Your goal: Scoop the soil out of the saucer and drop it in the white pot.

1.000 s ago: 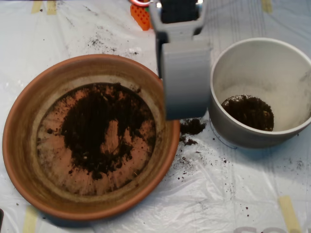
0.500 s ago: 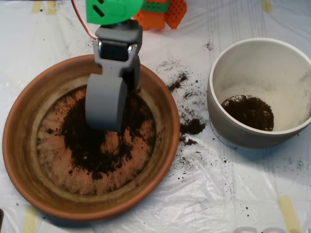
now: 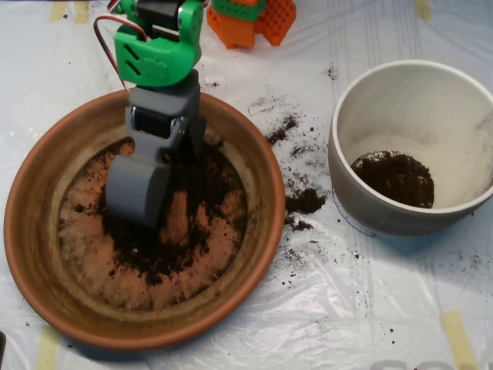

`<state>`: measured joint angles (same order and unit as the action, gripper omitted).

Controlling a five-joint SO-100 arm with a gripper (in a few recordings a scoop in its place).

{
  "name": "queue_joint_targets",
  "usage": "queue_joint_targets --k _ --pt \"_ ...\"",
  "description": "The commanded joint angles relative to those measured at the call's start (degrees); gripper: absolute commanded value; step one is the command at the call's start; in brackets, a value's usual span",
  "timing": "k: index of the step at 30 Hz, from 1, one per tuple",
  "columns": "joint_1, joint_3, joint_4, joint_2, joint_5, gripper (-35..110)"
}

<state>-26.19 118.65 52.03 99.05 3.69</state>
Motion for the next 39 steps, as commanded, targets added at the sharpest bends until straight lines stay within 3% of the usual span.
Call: queue_joint_targets --k 1,12,24,39 --pt "-2.72 -4.04 1.32 -1.05 1.41 46" --pt "-4.83 -9.67 3.08 -9.84 4.83 53" --pt "-3.43 -24.87 12.13 -20.57 7.65 54" --pt "-3.08 -29.53 14.77 -24.96 9.23 44"
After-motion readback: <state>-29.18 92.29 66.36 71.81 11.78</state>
